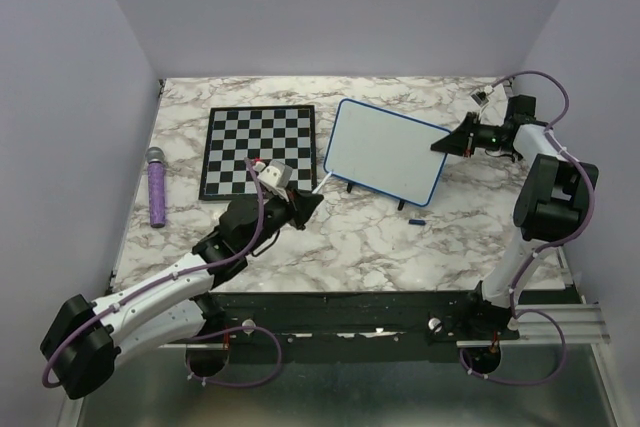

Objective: Write a sentence on the whiteboard
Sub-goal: Adjust the whiteboard at the center of the board, then write a sentence on the whiteboard.

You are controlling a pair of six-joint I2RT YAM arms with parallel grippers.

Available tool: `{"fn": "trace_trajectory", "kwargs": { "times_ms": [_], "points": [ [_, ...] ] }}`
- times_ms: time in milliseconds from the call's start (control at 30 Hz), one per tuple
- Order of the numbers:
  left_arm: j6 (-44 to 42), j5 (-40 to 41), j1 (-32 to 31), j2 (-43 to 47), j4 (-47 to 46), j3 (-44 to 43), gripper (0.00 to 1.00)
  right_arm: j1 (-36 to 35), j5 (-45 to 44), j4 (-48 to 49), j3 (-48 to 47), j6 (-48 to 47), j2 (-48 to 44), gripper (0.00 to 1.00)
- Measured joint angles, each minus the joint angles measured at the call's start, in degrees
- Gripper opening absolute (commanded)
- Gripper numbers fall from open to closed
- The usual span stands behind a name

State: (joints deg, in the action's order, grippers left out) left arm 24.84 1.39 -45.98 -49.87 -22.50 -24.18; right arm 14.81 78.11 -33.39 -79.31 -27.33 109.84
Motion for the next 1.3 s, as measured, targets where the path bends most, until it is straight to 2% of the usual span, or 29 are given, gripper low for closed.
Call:
{"fn": "trace_trajectory", "kwargs": {
  "times_ms": [467,1300],
  "points": [
    [-0.2,-2.1,2.9,-9.5,0.2,-6.2,0.00,0.4,0.0,-3.6,-0.4,-3.2,0.2,0.01],
    [1.6,-3.5,5.9,-13.4,-4.0,-6.2,0.00,0.6,0.0,-4.3,-1.2,-3.3,1.2,0.01]
  ]
}}
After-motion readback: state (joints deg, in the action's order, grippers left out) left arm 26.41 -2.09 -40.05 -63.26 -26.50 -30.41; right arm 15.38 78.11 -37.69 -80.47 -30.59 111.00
